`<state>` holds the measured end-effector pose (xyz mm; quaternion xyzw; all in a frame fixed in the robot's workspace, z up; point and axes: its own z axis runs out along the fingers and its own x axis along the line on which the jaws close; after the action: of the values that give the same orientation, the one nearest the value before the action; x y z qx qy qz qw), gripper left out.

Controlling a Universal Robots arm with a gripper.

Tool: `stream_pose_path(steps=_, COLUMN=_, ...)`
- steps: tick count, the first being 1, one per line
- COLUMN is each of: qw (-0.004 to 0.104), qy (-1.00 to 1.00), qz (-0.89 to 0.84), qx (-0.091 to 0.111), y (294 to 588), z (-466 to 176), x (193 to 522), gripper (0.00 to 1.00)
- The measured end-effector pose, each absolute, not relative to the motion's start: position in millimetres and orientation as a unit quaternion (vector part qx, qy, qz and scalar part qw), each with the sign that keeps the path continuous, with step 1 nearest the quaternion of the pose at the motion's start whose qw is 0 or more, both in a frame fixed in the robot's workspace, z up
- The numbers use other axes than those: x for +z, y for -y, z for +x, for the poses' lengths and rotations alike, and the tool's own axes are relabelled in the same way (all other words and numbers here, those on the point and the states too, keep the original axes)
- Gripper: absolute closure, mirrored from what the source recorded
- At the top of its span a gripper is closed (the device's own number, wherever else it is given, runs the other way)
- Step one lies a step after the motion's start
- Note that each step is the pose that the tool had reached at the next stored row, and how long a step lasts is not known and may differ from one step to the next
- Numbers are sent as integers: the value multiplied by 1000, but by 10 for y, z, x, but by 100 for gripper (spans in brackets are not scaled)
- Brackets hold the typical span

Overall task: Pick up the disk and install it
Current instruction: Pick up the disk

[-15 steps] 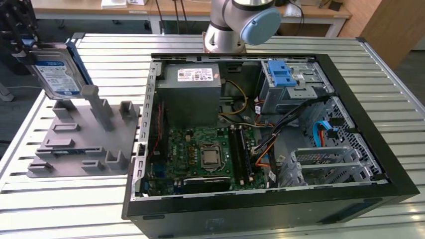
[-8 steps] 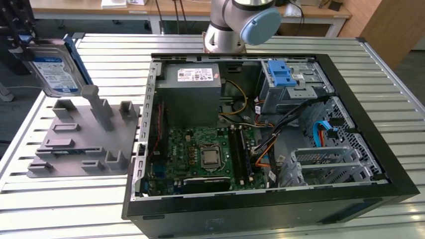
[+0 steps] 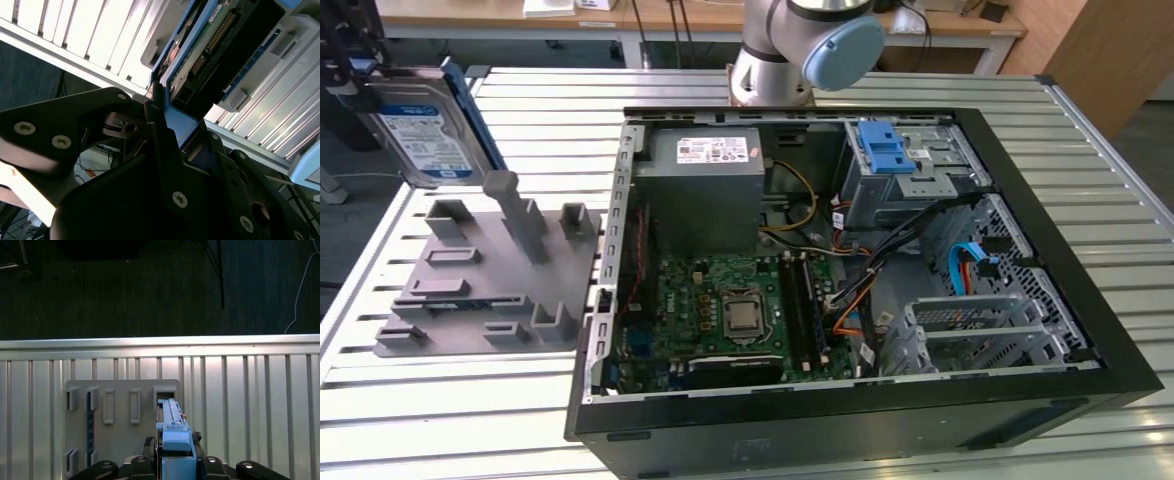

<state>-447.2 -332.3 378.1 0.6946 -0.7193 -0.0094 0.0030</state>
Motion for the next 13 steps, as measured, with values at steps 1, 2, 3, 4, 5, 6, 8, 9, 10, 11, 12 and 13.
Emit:
stream_pose_path(steps=1, qw=3, qy=719, qz=695, qx=-9, y=3323, z=-4472, x=3796, gripper=64)
stream_pose_path(steps=2, qw=3, qy=719, qz=695, qx=-9, y=3323, z=-4472, x=3810, gripper=64)
stream_pose_path(steps=3, qw=3, qy=719, qz=695, qx=-9, y=3323, z=-4472, x=3824, gripper=64)
stream_pose_path(steps=4, qw=3, qy=719, qz=695, qx=-9, y=3323, z=-4472, x=3839, gripper=64)
stream_pose_path(steps=5, qw=3, qy=719, qz=695, qx=-9, y=3323, z=-4472, x=3853, gripper=64)
stream_pose_path(steps=6, qw=3, qy=719, qz=695, qx=-9, y=3323, z=-4472, x=3868, gripper=64)
stream_pose_path(steps=8, qw=3, qy=719, qz=695, qx=-9, y=3323, z=-4472, x=3908, gripper=64)
stream_pose_path(steps=9, qw=3, qy=719, qz=695, qx=-9, y=3323, z=-4472, x=3933, gripper=64)
stream_pose_path(steps=10, qw=3, qy=719, qz=695, qx=-9, y=3323, z=-4472, x=3962, gripper=64)
stream_pose_path(steps=11, qw=3, qy=719, qz=695, qx=-9, y=3323, z=-4472, x=3990, gripper=64)
stream_pose_path(steps=12, qw=3, qy=719, qz=695, qx=-9, y=3323, z=-4472, x=4020, gripper=64)
stream_pose_path(steps=13, qw=3, qy=719, qz=695, qx=-9, y=3323, z=-4472, x=4054, gripper=64)
